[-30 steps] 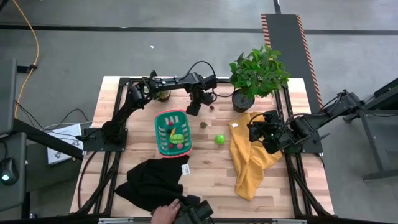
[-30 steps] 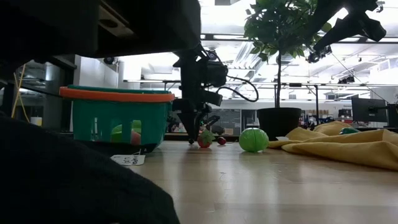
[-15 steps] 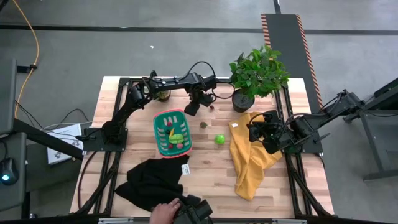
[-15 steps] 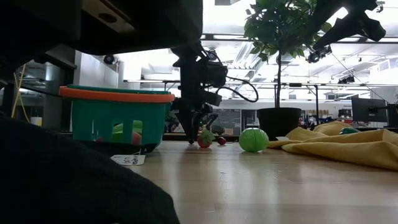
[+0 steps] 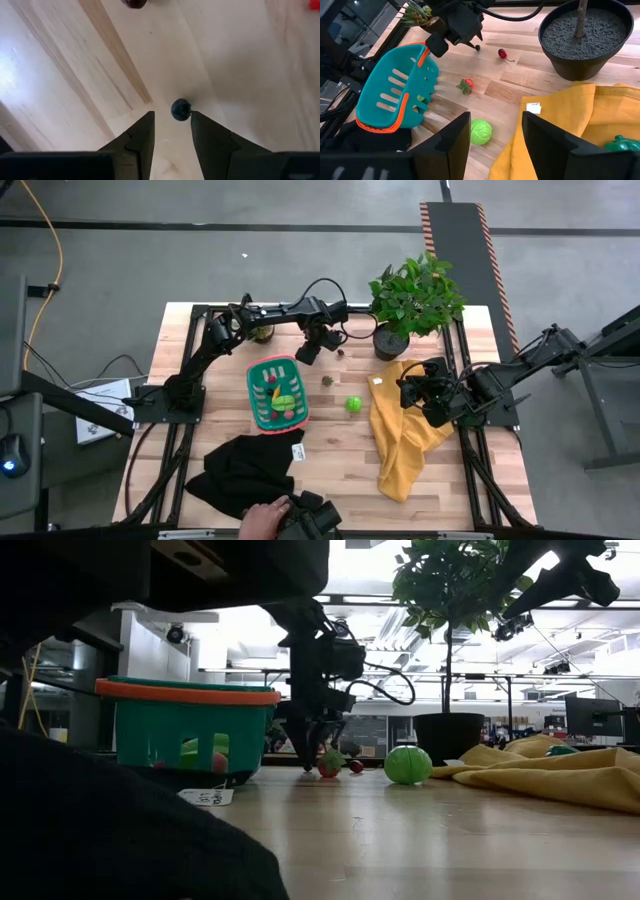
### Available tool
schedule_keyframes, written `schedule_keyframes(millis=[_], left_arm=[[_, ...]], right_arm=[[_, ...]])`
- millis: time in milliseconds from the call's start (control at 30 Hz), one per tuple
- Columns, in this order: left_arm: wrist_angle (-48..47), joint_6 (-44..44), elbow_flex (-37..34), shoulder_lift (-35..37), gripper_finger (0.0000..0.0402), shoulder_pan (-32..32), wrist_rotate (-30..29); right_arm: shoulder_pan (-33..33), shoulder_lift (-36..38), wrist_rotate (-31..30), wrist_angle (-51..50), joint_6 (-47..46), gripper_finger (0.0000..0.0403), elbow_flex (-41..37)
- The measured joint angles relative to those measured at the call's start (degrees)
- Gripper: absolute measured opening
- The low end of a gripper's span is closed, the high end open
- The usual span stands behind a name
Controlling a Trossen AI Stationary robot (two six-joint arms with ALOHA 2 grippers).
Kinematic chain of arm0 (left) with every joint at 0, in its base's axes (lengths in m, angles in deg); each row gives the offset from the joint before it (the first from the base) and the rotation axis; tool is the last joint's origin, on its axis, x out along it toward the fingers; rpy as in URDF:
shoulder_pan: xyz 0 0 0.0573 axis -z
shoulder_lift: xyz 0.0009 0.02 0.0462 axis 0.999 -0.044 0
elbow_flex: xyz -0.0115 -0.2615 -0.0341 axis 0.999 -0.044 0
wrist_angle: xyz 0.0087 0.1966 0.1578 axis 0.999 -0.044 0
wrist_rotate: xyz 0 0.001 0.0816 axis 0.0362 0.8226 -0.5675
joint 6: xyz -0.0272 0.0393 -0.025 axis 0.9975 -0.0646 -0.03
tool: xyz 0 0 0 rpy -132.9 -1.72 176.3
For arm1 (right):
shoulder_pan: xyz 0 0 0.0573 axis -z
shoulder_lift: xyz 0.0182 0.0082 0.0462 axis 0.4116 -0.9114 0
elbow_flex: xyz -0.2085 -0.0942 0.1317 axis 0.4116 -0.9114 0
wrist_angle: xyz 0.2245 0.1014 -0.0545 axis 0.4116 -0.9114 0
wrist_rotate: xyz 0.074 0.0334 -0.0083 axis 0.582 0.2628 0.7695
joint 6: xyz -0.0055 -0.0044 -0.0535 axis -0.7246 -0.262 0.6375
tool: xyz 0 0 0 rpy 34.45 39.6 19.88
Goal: Pick and placing Produce into tupperware
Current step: Put the blueberry in the green basket
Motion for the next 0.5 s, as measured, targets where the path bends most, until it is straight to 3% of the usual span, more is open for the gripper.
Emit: schedule_keyframes(millis=[500], left_arm=[[-0.12, -1.49, 4.56, 0.07, 0.0115, -1.16, -2.09]], right_arm=[[0.0, -0.01, 0.02, 0.02, 0.01, 0.0169, 0.01]])
